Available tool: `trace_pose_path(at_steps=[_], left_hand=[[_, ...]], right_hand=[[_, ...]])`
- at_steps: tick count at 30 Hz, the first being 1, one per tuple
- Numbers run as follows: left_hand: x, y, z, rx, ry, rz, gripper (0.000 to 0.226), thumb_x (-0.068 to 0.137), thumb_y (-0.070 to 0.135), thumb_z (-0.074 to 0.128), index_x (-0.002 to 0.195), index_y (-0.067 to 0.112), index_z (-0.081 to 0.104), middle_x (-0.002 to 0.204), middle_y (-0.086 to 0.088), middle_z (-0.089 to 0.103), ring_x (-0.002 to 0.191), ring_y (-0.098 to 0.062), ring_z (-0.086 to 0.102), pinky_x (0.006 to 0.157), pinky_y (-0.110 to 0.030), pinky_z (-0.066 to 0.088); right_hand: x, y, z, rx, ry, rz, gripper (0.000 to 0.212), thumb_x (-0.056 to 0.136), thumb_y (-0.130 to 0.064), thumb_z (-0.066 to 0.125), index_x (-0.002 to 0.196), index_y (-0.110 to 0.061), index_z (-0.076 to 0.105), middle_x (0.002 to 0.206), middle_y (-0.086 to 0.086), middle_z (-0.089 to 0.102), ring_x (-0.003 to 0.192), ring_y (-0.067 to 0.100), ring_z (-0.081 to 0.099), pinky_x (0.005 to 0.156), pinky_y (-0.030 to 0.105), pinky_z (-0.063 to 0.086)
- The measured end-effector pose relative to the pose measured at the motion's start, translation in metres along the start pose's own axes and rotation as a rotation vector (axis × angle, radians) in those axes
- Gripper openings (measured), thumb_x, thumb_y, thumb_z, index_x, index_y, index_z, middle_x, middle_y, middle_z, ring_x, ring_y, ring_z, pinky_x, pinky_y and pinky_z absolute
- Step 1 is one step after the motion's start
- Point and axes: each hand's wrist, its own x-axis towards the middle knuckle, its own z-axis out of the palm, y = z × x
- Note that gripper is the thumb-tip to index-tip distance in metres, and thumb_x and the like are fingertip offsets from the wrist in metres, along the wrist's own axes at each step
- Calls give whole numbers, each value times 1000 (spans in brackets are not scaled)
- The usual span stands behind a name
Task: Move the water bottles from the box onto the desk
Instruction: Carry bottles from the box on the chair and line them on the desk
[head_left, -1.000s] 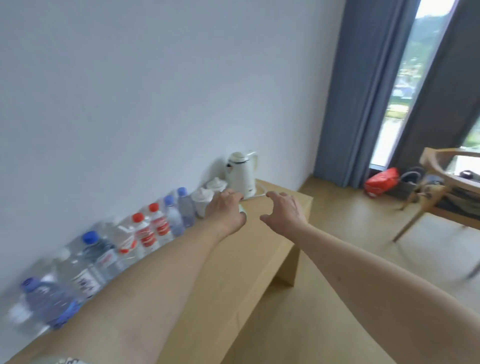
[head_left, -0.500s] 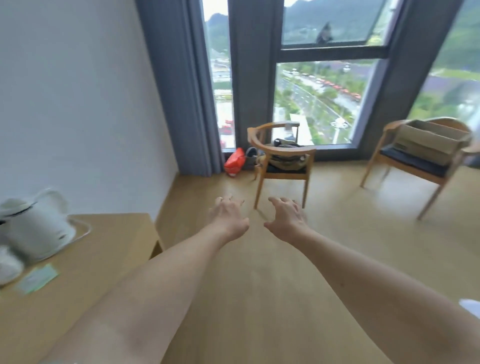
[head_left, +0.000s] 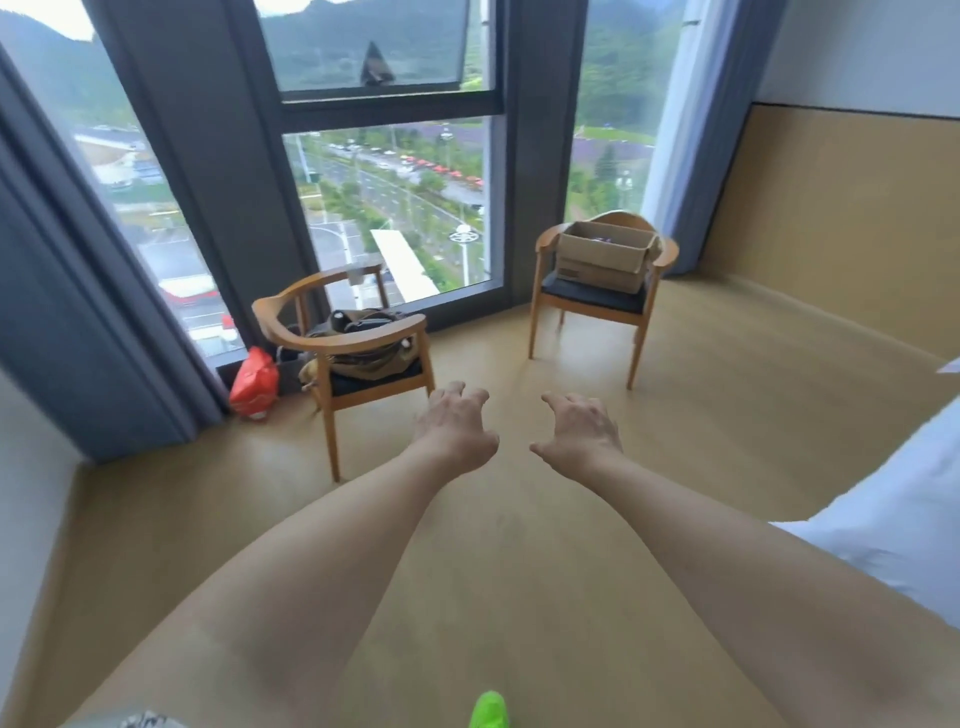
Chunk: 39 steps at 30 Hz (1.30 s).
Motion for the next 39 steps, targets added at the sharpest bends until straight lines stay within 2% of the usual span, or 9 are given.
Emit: trace_pose_path(at_steps=[8,16,22,27,31,39], left_hand=[[188,32,-7,-68,-23,104,63,89,35,68,149,30,48,161,-8,38,145,-31,37,114,-50,42],[323,67,31,-51,-87,184,64,88,34,66,149,31,48,160,-8,37,144,-29,37,112,-47,41],[455,95,61,-7,-95,210,61,90,33,68,148,28,49,159,-10,37,144,-31,37,110,-45,43],[580,129,49,53,-45,205,56,87,35,69,141,27,55,146,-7,48,133,-29,43,96,-41,48],[662,157,44,21,15,223,52,85,39,71,135,29,59,140,-4,53,129,-28,46,90,-41,50],[808,184,80,-4,-60,235,44,84,38,70,126,29,60,129,-1,54,118,-25,50,89,-44,56]], right_hand=[[140,26,-40,30,100,167,75,88,-43,74,153,-24,42,146,6,53,136,29,43,108,41,41],[265,76,-37,65,78,268,65,88,-41,74,145,-23,50,140,7,54,132,30,46,106,40,41],[403,124,-28,83,121,251,66,84,-44,77,143,-26,52,132,6,59,123,28,53,95,39,48],[522,163,-62,82,140,261,62,82,-42,76,137,-26,56,129,6,60,119,28,55,86,35,47],[602,183,-83,78,118,243,58,82,-41,73,136,-27,56,127,6,59,116,27,53,82,34,42],[737,215,-87,74,75,249,58,85,-40,74,138,-28,54,130,4,56,122,26,49,93,37,45]])
